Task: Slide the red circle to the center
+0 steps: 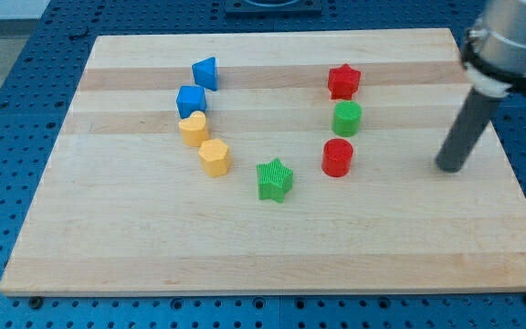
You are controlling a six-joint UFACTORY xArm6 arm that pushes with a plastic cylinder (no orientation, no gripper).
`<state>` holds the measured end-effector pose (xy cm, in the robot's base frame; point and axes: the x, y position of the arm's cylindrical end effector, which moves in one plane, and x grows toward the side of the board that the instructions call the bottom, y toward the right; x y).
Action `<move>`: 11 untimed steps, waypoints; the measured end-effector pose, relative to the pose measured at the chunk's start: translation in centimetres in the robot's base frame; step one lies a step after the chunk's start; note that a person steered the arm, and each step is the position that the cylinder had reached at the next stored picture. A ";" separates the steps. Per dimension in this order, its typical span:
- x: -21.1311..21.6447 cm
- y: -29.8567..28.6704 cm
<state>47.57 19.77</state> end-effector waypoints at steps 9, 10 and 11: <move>-3.8 -21.0; -5.0 -21.7; -4.3 -21.0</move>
